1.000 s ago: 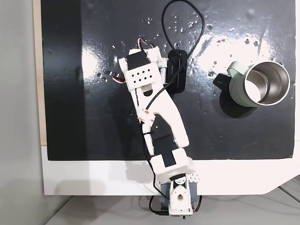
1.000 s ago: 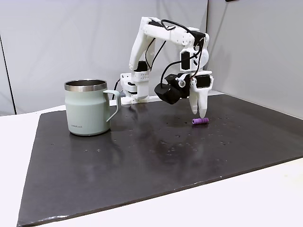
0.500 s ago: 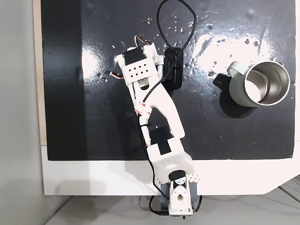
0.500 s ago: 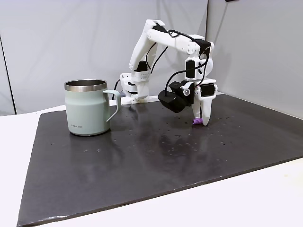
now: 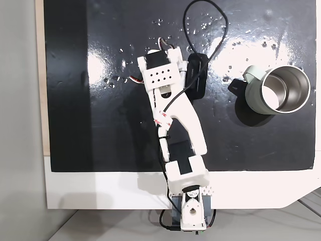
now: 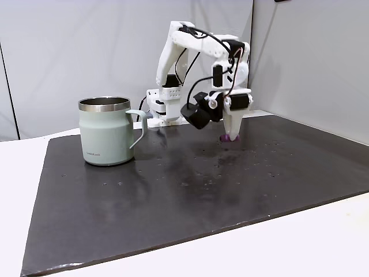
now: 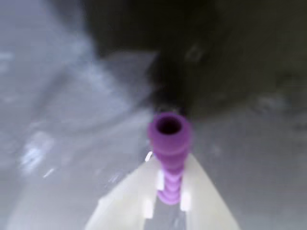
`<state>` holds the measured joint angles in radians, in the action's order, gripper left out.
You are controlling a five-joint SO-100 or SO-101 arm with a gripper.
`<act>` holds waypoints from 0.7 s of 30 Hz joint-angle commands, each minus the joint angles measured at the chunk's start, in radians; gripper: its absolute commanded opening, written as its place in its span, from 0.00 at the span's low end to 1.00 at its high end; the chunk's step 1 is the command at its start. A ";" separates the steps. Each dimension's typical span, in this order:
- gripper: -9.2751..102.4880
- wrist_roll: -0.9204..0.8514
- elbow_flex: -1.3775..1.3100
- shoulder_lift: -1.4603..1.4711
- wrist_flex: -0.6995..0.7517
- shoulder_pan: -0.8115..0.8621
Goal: Grasp a pengrip and put it in the cup.
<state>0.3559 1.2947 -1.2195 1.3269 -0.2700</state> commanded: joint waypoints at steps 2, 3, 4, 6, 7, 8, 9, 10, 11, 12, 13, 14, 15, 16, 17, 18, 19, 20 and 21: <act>0.08 -0.091 -0.034 -0.216 0.109 0.106; 0.08 -0.118 -0.048 -0.241 0.135 0.132; 0.08 -0.150 -0.067 -0.261 0.167 0.158; 0.08 -0.215 -0.132 -0.279 0.245 0.218; 0.08 -0.247 -0.170 -0.281 0.290 0.249; 0.08 -0.278 -0.206 -0.281 0.331 0.282; 0.08 -0.311 -0.235 -0.282 0.364 0.319; 0.08 -0.348 -0.261 -0.285 0.385 0.356; 0.08 -0.385 -0.290 -0.288 0.403 0.394; 0.08 -0.417 -0.322 -0.288 0.419 0.431; 0.08 -0.451 -0.354 -0.285 0.433 0.469; 0.08 -0.486 -0.387 -0.281 0.445 0.505; 0.08 -0.522 -0.422 -0.273 0.460 0.537; 0.08 -0.554 -0.462 -0.262 0.476 0.568; 0.08 -0.583 -0.502 -0.250 0.489 0.597; 0.08 -0.612 -0.531 -0.244 0.492 0.623; 0.08 -0.643 -0.554 -0.244 0.492 0.646; 0.08 -0.673 -0.574 -0.244 0.492 0.667; 0.08 -0.706 -0.591 -0.247 0.492 0.687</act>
<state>-0.2669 0.8038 -1.4297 1.8055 0.3590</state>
